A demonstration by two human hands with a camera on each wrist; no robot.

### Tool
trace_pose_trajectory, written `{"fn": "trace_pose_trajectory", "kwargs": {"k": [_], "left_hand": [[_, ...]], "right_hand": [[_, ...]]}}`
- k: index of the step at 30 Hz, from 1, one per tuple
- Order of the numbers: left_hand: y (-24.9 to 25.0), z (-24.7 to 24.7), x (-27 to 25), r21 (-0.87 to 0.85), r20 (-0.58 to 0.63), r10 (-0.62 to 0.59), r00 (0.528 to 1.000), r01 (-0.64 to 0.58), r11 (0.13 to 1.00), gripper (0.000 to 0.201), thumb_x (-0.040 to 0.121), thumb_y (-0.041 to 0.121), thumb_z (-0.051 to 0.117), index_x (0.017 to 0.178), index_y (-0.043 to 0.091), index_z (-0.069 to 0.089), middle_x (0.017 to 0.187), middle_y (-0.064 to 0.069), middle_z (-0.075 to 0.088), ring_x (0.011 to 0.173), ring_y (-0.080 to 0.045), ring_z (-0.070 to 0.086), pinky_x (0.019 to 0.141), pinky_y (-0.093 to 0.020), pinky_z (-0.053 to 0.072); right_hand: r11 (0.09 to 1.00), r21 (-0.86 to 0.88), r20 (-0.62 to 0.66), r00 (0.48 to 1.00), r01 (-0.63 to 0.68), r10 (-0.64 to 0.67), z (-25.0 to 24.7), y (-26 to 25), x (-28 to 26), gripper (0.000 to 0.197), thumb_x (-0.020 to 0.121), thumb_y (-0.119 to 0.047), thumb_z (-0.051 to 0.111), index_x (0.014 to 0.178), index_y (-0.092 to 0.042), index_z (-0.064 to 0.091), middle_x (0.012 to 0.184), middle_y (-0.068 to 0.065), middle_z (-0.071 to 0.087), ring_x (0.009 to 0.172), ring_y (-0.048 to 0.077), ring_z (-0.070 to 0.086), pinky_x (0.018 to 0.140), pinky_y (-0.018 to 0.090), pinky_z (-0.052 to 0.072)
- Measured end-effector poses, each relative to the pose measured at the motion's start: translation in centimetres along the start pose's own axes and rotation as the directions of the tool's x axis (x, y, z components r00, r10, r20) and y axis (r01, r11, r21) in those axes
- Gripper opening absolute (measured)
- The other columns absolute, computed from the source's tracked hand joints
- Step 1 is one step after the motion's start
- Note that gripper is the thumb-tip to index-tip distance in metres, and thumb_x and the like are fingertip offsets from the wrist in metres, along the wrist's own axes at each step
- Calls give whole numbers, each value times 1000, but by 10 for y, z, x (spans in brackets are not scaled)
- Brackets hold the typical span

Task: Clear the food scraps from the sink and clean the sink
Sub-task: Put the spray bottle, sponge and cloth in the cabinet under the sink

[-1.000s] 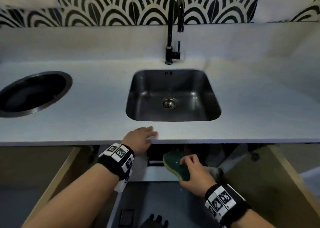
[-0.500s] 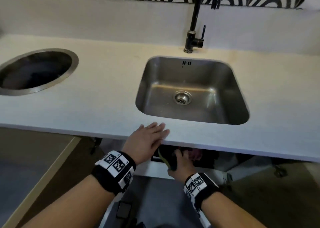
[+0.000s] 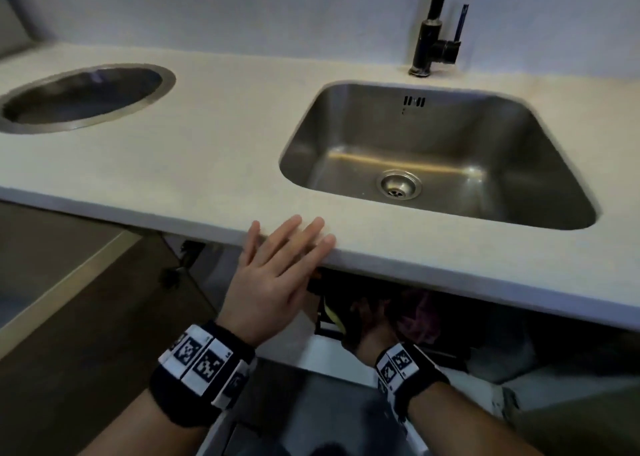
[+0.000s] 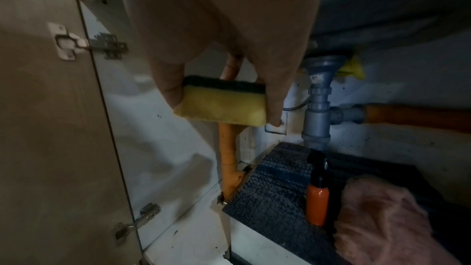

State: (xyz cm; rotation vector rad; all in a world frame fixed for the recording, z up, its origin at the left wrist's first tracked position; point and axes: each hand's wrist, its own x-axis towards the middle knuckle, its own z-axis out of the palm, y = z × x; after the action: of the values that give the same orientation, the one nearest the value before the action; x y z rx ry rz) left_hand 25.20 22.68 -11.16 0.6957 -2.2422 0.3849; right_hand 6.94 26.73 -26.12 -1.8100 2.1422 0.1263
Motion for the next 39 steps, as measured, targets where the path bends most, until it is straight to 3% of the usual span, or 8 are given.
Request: {"fn": "trace_pose_trajectory", "kwargs": {"k": [2, 7, 13, 17, 24, 34, 36, 39], "left_hand": [[-9, 11, -11, 58, -79, 14, 997, -9, 998, 58, 88, 15, 56, 142, 23, 37, 151, 1, 33, 140, -22, 31, 113, -55, 15], [-17, 46, -47, 132, -198, 24, 980, 3, 991, 58, 93, 20, 47, 147, 24, 26, 160, 1, 6, 146, -22, 12, 115, -55, 13], [-16, 136, -113, 27, 131, 91, 987, -95, 995, 52, 88, 22, 48, 139, 28, 39, 154, -2, 25, 143, -19, 23, 112, -47, 21], [-32, 208, -155, -43, 512, -8, 859, 35, 998, 47, 86, 29, 41, 132, 32, 50, 150, 0, 37, 136, -19, 39, 107, -41, 36], [-49, 282, -208, -38, 816, -137, 561, 290, 956, 50, 94, 21, 46, 141, 35, 38, 153, 9, 28, 134, -18, 39, 105, -26, 35], [-5, 366, -220, -33, 858, -141, 493, 327, 945, 58, 96, 35, 42, 149, 29, 21, 159, 5, 10, 146, -17, 14, 115, -34, 25], [1, 376, -220, -6, 825, -198, 530, 359, 933, 57, 94, 42, 42, 147, 29, 25, 156, 4, 23, 141, -18, 27, 110, -34, 32], [8, 388, -211, -31, 799, -273, 536, 490, 871, 63, 89, 49, 46, 144, 31, 22, 140, 1, 45, 121, -20, 49, 97, -33, 44]], "right_hand": [[998, 54, 96, 995, -23, 18, 27, 6, 20, 79, 85, -59, 30, 149, -14, 19, 153, 14, 20, 140, 37, 19, 115, 49, 19], [984, 121, 50, 990, -133, 128, 72, 21, 67, 83, 90, -47, 52, 152, -15, 7, 157, 16, 5, 144, 36, 11, 116, 43, 16], [991, 15, -272, 953, -134, 134, 126, 33, 125, 66, 100, -50, 21, 145, -4, 33, 152, 20, 28, 134, 45, 34, 104, 57, 34], [911, 302, -4, 955, -280, 295, 174, 49, 159, 89, 85, -53, 58, 150, -17, 10, 155, 19, 8, 135, 39, 33, 108, 41, 36], [909, 392, -157, 963, -144, 220, 219, 59, 184, 65, 83, -41, 66, 139, -28, 36, 150, 15, 13, 129, 35, 38, 103, 32, 39], [926, 345, -166, 961, -155, 223, 211, 61, 173, 60, 96, -20, 40, 150, -33, 19, 158, 8, 3, 142, 30, 22, 107, 36, 37], [926, 362, -348, 906, -108, 242, 213, 65, 154, 53, 85, -34, 45, 138, -28, 45, 146, 6, 34, 129, 28, 42, 90, 32, 46], [877, 468, -611, 677, -108, 409, 209, 90, 121, 31, 69, -34, 62, 96, -22, 69, 105, 8, 65, 88, 30, 65, 64, 31, 53]]}}
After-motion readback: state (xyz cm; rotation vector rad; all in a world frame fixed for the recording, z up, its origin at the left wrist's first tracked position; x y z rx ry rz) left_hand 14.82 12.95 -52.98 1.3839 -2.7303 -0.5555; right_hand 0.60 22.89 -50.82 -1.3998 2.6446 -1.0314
